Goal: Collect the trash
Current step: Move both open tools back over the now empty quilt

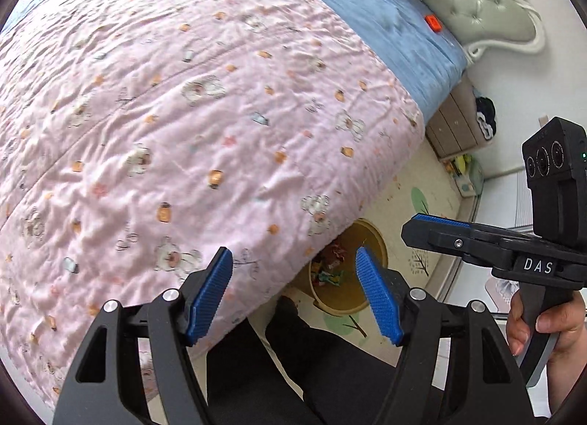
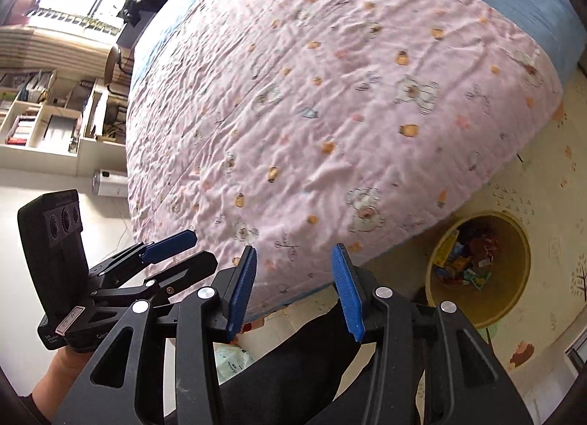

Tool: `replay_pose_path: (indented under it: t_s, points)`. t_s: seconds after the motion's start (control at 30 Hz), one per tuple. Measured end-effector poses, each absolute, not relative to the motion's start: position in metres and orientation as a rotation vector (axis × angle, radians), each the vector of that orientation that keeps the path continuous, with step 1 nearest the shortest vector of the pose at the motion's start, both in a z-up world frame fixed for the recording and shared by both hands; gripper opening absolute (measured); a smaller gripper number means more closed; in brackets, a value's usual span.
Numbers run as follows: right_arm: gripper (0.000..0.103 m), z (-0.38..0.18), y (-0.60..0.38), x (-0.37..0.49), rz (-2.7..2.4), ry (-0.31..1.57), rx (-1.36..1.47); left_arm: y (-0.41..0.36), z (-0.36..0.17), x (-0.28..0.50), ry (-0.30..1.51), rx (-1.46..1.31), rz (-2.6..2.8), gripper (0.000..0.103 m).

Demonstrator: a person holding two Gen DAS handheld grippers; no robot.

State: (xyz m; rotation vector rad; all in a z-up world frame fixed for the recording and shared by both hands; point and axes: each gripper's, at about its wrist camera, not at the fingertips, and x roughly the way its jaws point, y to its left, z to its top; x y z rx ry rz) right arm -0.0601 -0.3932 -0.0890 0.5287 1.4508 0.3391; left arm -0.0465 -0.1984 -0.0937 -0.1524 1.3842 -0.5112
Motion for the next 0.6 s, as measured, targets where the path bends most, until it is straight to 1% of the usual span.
replay_pose_path:
  t_s: [0.1,0.2,0.27,0.37,0.4,0.47,0.53,0.6]
  points:
    - [0.047,-0.081,-0.357,-0.040,0.387,1.442,0.480,-0.163,-0.085,-0.036,1.346,-0.174,-0.444,0.070]
    - [0.049,-0.075,-0.323,-0.024,0.419,1.427,0.407,-0.128,-0.077,-0.031,1.302,-0.184,-0.370,0.074]
    - [0.052,-0.069,-0.302,-0.016,0.438,1.410,0.345,-0.106,-0.073,-0.028,1.278,-0.200,-0.322,0.074]
    - [0.065,-0.062,-0.273,-0.005,0.467,1.384,0.272,-0.077,-0.068,-0.027,1.261,-0.205,-0.251,0.079]
    - [0.072,-0.061,-0.264,-0.002,0.485,1.385,0.267,-0.069,-0.066,-0.027,1.253,-0.201,-0.228,0.080]
    - [0.073,-0.058,-0.251,0.002,0.510,1.383,0.261,-0.055,-0.060,-0.027,1.229,-0.201,-0.188,0.081]
    - [0.074,-0.056,-0.240,0.007,0.519,1.377,0.225,-0.044,-0.055,-0.028,1.205,-0.198,-0.144,0.085]
    - [0.075,-0.054,-0.231,0.011,0.532,1.365,0.191,-0.037,-0.050,-0.029,1.188,-0.196,-0.109,0.085]
